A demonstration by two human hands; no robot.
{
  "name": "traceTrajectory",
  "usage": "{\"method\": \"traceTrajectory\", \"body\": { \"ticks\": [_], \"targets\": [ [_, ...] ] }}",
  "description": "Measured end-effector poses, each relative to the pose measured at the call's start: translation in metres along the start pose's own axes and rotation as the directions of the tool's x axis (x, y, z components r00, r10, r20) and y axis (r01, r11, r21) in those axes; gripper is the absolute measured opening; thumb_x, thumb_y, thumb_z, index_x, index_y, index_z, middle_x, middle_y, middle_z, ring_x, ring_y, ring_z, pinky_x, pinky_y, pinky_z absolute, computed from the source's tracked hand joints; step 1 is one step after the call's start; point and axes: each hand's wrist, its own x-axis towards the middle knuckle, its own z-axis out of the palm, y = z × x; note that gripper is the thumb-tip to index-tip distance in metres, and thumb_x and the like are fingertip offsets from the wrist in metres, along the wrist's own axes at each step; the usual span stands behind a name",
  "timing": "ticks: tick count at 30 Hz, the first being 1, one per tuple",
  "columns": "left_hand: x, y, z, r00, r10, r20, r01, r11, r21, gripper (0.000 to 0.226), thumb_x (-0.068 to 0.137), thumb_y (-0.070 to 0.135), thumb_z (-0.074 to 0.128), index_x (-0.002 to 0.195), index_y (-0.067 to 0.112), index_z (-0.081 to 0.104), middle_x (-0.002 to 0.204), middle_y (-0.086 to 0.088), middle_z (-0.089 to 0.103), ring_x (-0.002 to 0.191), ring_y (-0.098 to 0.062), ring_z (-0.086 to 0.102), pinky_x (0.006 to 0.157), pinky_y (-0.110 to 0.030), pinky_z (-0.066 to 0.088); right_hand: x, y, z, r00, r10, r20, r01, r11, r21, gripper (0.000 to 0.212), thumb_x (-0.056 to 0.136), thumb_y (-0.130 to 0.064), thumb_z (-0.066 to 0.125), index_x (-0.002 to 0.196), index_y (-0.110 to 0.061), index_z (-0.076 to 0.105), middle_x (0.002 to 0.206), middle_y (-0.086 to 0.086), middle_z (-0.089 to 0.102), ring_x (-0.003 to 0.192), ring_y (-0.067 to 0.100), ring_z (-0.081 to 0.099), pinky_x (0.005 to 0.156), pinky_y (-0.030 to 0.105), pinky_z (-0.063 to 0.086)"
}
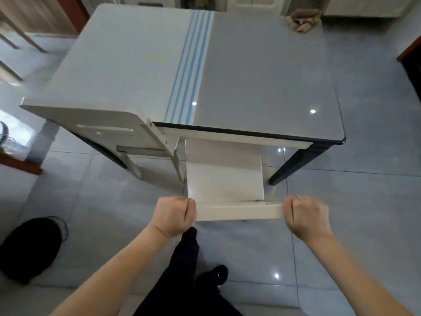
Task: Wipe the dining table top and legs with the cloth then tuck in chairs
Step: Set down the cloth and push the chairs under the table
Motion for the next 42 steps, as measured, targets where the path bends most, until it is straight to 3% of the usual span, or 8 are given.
{"method": "traceTrajectory", "body": {
  "ticks": [3, 8, 13, 16, 26, 29, 33, 42],
  "targets": [
    [0.014, -0.017, -0.003, 0.999, 0.005, 0.031, -0.005, 1.0, -0.001, 0.044, 0.085, 0.025, 0.035, 0.05, 0.012, 0.059, 0.045, -0.002, 0.056, 0.04, -0.025, 0.053, 0.036, -0.026, 0.035, 0.008, -0.012, -0.002, 0.999, 0.01, -0.043, -0.008, 0.999, 0.036, 0.041, 0.082, -0.022, 0.034, 0.045, -0.012, 0.05, 0.038, 0.003, 0.045, 0.03, 0.021, 0.034, 0.044, 0.014, 0.011],
    [0.028, -0.056, -0.008, 0.999, 0.003, 0.054, 0.0, 0.999, -0.054, 0.039, 0.083, 0.025, 0.035, 0.052, 0.014, 0.055, 0.047, -0.002, 0.055, 0.04, -0.026, 0.051, 0.037, -0.027, 0.039, 0.018, -0.04, 0.002, 0.999, 0.051, -0.015, -0.05, 0.996, 0.069, 0.042, 0.082, -0.021, 0.034, 0.044, -0.012, 0.05, 0.038, 0.002, 0.045, 0.03, 0.023, 0.04, 0.038, 0.02, 0.027],
    [0.048, -0.105, -0.009, 0.993, -0.075, 0.088, 0.081, 0.995, -0.063, 0.042, 0.082, 0.028, 0.03, 0.059, 0.014, 0.062, 0.052, -0.002, 0.061, 0.046, -0.028, 0.055, 0.044, -0.033, 0.046, 0.037, -0.077, 0.006, 0.994, 0.096, -0.047, -0.091, 0.992, 0.089, 0.042, 0.081, -0.021, 0.035, 0.043, -0.013, 0.048, 0.038, 0.001, 0.044, 0.031, 0.021, 0.035, 0.044, 0.015, 0.013],
    [0.059, -0.121, -0.01, 0.991, -0.093, 0.093, 0.1, 0.993, -0.07, 0.047, 0.083, 0.03, 0.028, 0.062, 0.014, 0.066, 0.055, -0.002, 0.063, 0.049, -0.027, 0.057, 0.048, -0.034, 0.047, 0.049, -0.087, 0.01, 0.992, 0.116, -0.053, -0.11, 0.988, 0.109, 0.043, 0.082, -0.022, 0.037, 0.041, -0.012, 0.048, 0.037, 0.002, 0.043, 0.03, 0.023, 0.039, 0.043, 0.016, 0.02],
    [0.116, -0.064, -0.004, 0.997, -0.053, 0.053, 0.056, 0.997, -0.047, 0.048, 0.085, 0.027, 0.029, 0.05, 0.012, 0.057, 0.043, -0.003, 0.055, 0.037, -0.025, 0.051, 0.039, -0.022, 0.035, 0.113, -0.008, 0.008, 0.995, 0.073, -0.063, -0.072, 0.997, 0.008, 0.043, 0.08, -0.023, 0.03, 0.044, -0.012, 0.052, 0.038, 0.002, 0.047, 0.032, 0.021, 0.033, 0.048, 0.013, 0.008],
    [0.137, -0.05, -0.005, 0.995, -0.092, 0.045, 0.095, 0.994, -0.056, 0.043, 0.08, 0.027, 0.03, 0.045, 0.01, 0.05, 0.04, -0.005, 0.053, 0.035, -0.029, 0.048, 0.039, -0.022, 0.032, 0.135, 0.016, 0.015, 0.994, 0.081, -0.076, -0.082, 0.996, -0.02, 0.045, 0.081, -0.024, 0.03, 0.045, -0.011, 0.053, 0.04, 0.005, 0.05, 0.034, 0.028, 0.047, 0.046, 0.016, 0.017],
    [0.159, -0.041, 0.004, 0.992, -0.118, 0.044, 0.121, 0.99, -0.075, 0.051, 0.08, 0.034, 0.019, 0.048, 0.01, 0.052, 0.048, -0.01, 0.058, 0.044, -0.034, 0.053, 0.046, -0.029, 0.04, 0.152, 0.034, 0.023, 0.995, 0.081, -0.052, -0.084, 0.995, -0.058, 0.046, 0.08, -0.025, 0.031, 0.047, -0.011, 0.06, 0.041, 0.006, 0.054, 0.035, 0.028, 0.051, 0.045, 0.018, 0.025],
    [0.173, -0.048, 0.003, 0.991, -0.099, 0.087, 0.104, 0.994, -0.045, 0.052, 0.072, 0.036, 0.016, 0.057, 0.006, 0.055, 0.056, -0.012, 0.056, 0.055, -0.032, 0.045, 0.054, -0.028, 0.023, 0.127, 0.019, 0.025, 0.985, 0.113, -0.13, -0.115, 0.993, -0.003, 0.044, 0.081, -0.022, 0.033, 0.041, -0.012, 0.047, 0.036, 0.004, 0.046, 0.028, 0.025, 0.042, 0.044, 0.015, 0.018]
  ]
}}
